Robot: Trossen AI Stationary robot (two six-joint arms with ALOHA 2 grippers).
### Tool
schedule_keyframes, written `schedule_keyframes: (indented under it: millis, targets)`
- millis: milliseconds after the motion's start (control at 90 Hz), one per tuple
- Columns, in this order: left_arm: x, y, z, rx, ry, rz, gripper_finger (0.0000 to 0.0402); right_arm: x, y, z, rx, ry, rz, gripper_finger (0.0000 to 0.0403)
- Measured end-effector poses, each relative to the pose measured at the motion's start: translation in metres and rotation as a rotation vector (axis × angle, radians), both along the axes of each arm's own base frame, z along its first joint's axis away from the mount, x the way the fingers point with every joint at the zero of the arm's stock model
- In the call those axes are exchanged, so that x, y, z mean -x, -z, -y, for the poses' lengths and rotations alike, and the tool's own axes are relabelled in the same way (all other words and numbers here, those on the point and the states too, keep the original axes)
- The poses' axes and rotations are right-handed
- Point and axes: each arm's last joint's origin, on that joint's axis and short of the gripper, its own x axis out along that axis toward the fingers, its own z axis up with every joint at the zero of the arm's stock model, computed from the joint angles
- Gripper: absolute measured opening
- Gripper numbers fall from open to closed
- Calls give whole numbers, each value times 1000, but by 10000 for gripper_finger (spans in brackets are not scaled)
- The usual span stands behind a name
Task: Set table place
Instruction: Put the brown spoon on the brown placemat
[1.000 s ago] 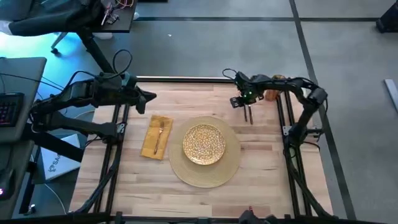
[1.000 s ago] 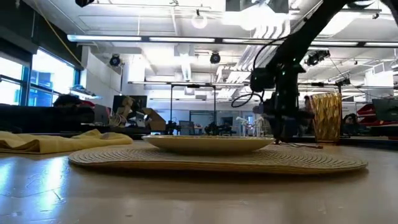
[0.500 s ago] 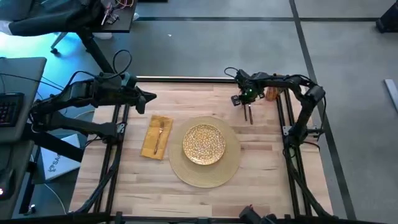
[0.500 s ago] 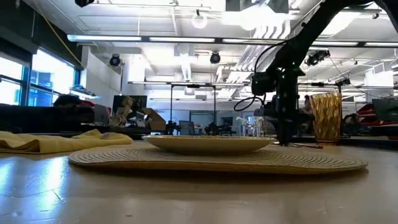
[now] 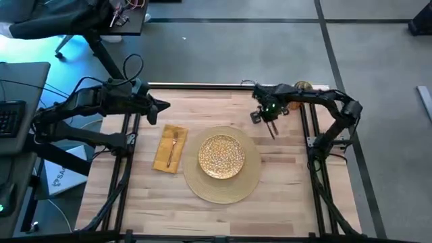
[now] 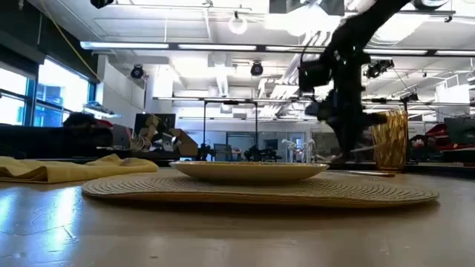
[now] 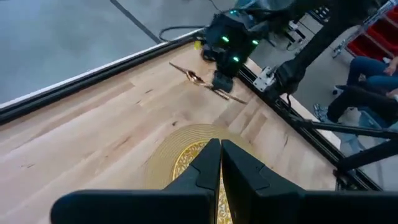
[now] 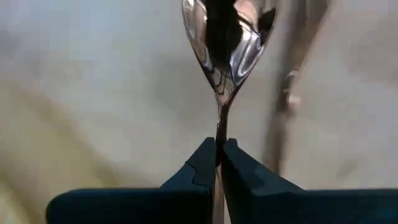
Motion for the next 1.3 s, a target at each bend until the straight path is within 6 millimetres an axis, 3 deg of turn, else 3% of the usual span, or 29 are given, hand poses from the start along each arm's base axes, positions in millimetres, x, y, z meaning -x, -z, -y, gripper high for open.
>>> schedule_keyframes:
  millis: [267, 489, 878, 1089, 1300]
  targets:
    - [2, 0, 0, -39, 38, -14, 0, -32, -7, -93, -52, 61, 46, 0]
    - [3, -1, 1, -79, 88, -26, 0, -46, 2, -137, 26, 243, 79, 0]
    - [2, -1, 3, -80, 169, -26, 0, -64, 36, -154, 48, 314, 64, 0]
    - [2, -1, 4, -76, 176, -27, 0, -65, 40, -153, 48, 343, 49, 2]
    - [2, -1, 4, -70, 172, -25, 0, -65, 40, -155, 43, 360, 50, 54]
